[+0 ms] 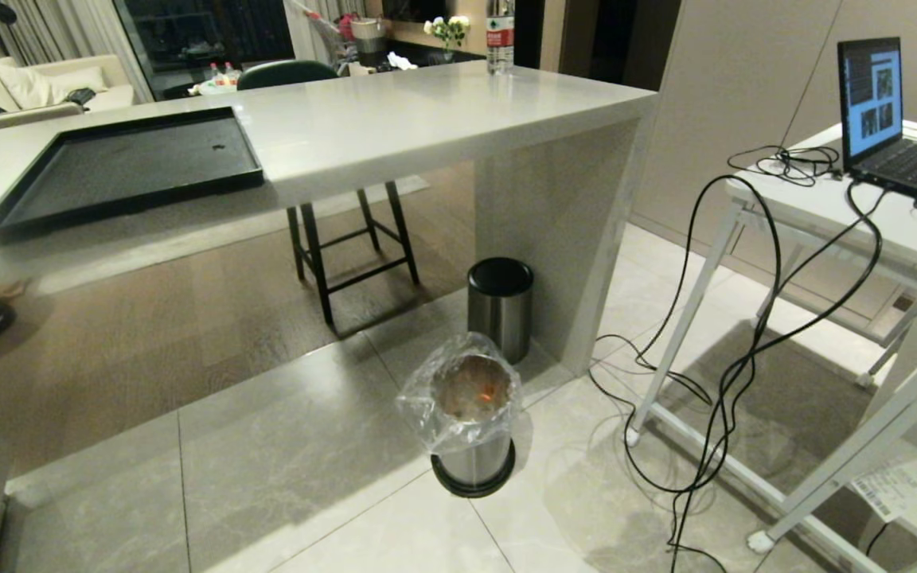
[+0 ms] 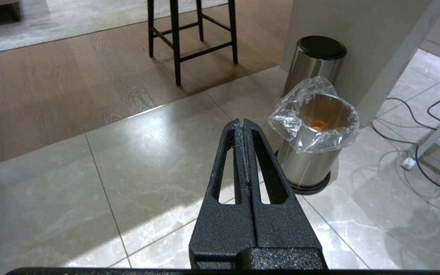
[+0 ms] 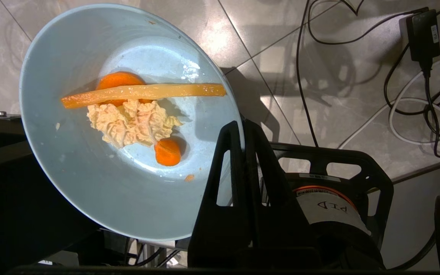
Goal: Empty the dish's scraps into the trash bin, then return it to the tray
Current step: Move the bowl over the trash can
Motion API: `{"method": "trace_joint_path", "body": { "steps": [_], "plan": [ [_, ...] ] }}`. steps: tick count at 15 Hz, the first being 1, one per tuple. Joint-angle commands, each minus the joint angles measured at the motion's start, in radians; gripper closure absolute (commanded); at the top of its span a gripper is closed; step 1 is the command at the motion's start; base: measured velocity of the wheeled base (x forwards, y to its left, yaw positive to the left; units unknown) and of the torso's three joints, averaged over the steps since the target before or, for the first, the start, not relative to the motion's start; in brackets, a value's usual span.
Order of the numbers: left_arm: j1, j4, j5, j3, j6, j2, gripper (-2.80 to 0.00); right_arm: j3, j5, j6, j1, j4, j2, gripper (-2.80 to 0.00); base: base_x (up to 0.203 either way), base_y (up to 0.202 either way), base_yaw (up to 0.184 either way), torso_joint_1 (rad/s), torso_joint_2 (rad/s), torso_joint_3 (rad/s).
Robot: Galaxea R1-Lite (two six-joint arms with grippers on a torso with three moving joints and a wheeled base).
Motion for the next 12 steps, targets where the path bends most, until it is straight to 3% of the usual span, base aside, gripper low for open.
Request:
{"method": "trace_joint_path", "body": {
  "steps": [1, 12],
  "plan": [
    [0.000, -0.001, 0.000, 0.000, 0.000, 0.001, 0.00, 0.001, -0.001, 0.004, 0.001, 0.004, 0.001, 0.00, 0.000, 0.000, 0.000, 0.000, 0.00, 0.000],
    [-0.001, -0.001, 0.000, 0.000, 0.000, 0.001, 0.00, -0.002, -0.001, 0.003, 0.001, 0.007, -0.006, 0.00, 0.000, 0.000, 0.000, 0.000, 0.00, 0.000]
  ]
}}
